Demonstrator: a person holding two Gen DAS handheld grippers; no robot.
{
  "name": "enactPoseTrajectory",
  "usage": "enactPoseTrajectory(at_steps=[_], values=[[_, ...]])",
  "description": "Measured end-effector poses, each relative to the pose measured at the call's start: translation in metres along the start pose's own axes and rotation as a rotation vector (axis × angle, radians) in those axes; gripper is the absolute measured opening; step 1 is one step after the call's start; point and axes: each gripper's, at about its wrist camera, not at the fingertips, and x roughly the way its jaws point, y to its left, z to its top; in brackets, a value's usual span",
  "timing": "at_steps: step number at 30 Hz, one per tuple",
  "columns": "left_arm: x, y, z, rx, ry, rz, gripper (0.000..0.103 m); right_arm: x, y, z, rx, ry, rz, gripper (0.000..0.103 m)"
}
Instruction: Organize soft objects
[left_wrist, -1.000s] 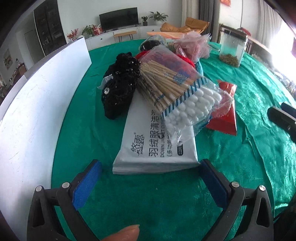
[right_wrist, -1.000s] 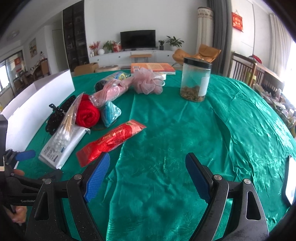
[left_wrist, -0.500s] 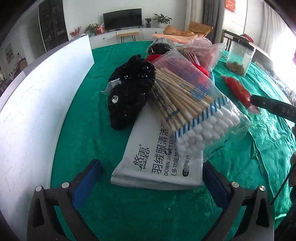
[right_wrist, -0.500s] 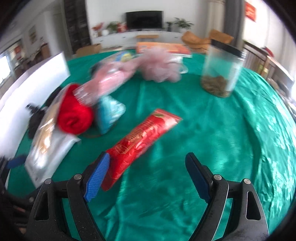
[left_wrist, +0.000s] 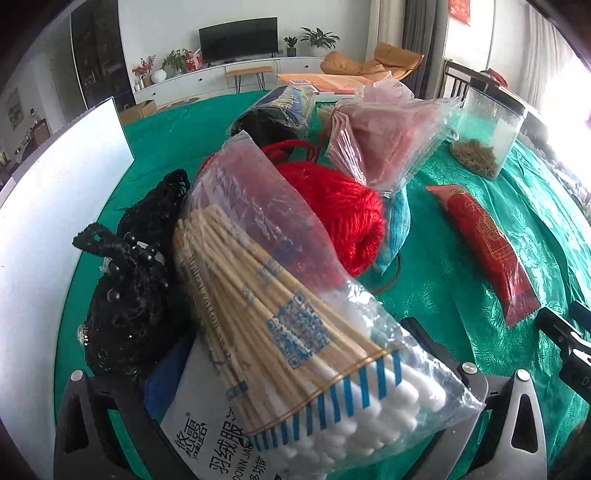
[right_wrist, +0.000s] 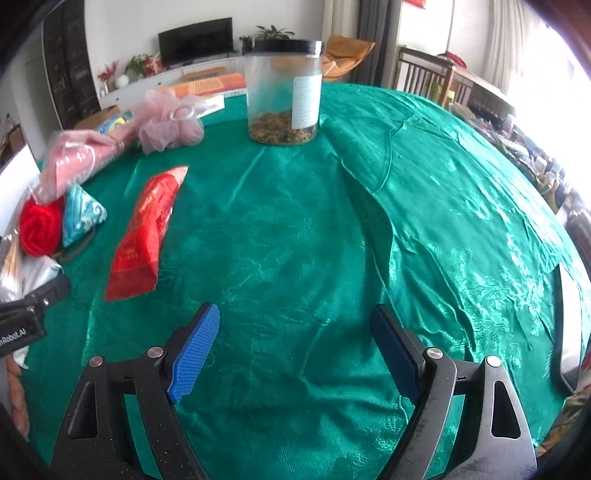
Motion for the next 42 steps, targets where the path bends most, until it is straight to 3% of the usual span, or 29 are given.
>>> enactPoseTrajectory(at_steps=[42], values=[[-0.0001,0.0,-0.0001,0.001,-0.002,0.002,0.103,0.0044,-0.0016,0.001,0.021,-0.005,0.006,0.088]])
